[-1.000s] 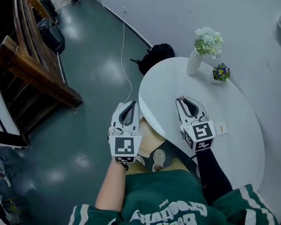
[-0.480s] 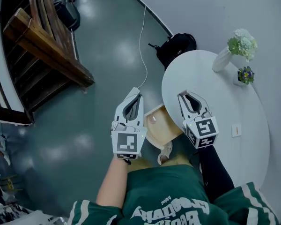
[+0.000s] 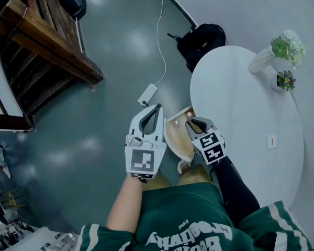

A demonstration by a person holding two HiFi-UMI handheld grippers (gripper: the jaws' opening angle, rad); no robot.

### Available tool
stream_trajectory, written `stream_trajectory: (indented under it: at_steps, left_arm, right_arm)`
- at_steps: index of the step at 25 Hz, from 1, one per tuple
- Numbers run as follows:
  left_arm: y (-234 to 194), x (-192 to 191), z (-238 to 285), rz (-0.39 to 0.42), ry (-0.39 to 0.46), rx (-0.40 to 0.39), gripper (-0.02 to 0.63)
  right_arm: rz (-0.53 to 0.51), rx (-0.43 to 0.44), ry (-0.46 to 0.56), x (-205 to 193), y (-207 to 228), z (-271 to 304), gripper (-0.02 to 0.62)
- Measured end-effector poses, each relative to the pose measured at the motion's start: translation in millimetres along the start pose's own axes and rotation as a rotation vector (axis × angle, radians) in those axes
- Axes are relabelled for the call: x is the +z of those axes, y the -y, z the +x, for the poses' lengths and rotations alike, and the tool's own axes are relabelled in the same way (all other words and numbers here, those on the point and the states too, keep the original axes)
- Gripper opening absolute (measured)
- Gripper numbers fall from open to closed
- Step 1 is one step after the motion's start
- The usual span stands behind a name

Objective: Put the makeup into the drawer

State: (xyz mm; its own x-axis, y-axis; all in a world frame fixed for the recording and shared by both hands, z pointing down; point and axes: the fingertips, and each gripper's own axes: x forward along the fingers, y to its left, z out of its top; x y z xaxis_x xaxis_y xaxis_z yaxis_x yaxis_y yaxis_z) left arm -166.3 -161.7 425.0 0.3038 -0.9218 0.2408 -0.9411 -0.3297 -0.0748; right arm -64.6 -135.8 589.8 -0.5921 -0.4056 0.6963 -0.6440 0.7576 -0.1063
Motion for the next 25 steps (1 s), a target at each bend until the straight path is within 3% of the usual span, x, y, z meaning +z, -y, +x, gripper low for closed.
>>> stream_trajectory:
  at_steps: [5,14,20,25]
  left_arm:
    - [-10,-20,-7,-0.027,-0.03,-0.016,0.0]
    - [-18,-52,-11,-0.062,-0.073,-0.041,0.0]
    - [-23,-71,-19,-0.074,-0.112,-0.04,-0.002]
    - [-30,-81,-23,-0.082,-0.128,-0.03,0.0]
  right_arm:
    - [-0.002,0.108,-0.21,-60,-32,47,0.072]
    - [0.038,0.119,-0.502,-174,-39,114,0.072]
    - [0.049,0.109,-0.632,-216,-32,127,0.072]
    - [0.016,0.14,-0.677,-226,-37,139,0.074]
